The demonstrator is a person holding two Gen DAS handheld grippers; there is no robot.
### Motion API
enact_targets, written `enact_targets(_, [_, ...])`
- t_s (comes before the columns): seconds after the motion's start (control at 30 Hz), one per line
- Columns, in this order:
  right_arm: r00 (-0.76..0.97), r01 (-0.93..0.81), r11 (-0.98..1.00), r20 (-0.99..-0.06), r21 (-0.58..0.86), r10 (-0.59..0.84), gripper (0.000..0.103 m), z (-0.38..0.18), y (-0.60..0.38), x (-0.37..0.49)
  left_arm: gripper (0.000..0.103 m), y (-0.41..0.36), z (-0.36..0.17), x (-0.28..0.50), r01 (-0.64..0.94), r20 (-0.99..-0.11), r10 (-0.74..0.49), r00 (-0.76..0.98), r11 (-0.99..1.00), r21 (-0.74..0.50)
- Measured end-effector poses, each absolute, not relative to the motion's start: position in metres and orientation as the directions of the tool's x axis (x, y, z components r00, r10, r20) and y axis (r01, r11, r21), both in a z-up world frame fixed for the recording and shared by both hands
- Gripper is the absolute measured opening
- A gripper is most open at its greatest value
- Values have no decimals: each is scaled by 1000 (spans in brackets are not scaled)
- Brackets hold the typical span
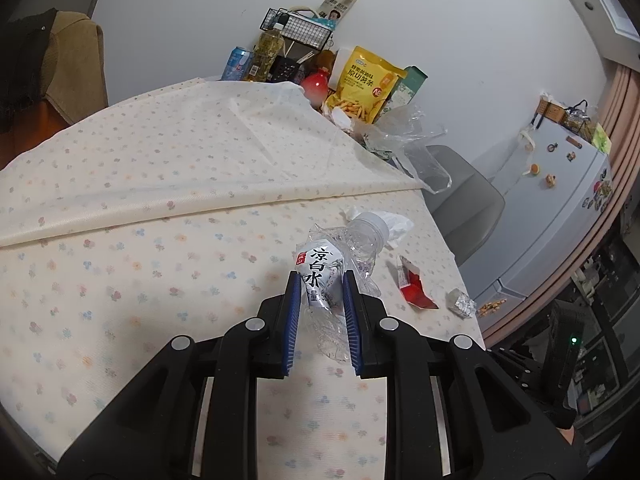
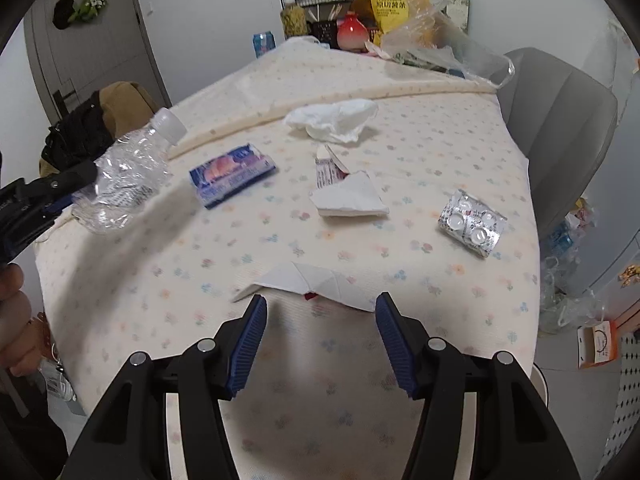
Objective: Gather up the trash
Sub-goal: 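Lower the right tool onto the white folded paper and close it while the left tool holds the bottle, then carry the bottle in the left tool and paper in the right tool over the bin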
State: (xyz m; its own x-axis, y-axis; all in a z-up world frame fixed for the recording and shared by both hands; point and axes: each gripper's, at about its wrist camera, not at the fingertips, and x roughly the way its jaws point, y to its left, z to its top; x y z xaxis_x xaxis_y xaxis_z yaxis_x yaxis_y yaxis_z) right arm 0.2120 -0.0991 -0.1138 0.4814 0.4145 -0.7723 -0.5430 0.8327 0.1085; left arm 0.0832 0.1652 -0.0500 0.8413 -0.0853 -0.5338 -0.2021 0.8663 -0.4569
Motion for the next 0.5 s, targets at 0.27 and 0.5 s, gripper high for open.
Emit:
enact_targets(0.27, [512, -546, 834, -759, 75, 403, 18, -110, -94, 220, 21, 169, -56, 88, -207, -540, -91, 837, 861, -465])
enact_targets(0.5, [523, -533, 839, -737, 110, 428, 9, -100, -104, 217, 21, 164, -54, 93, -193, -535, -101, 839, 863, -466])
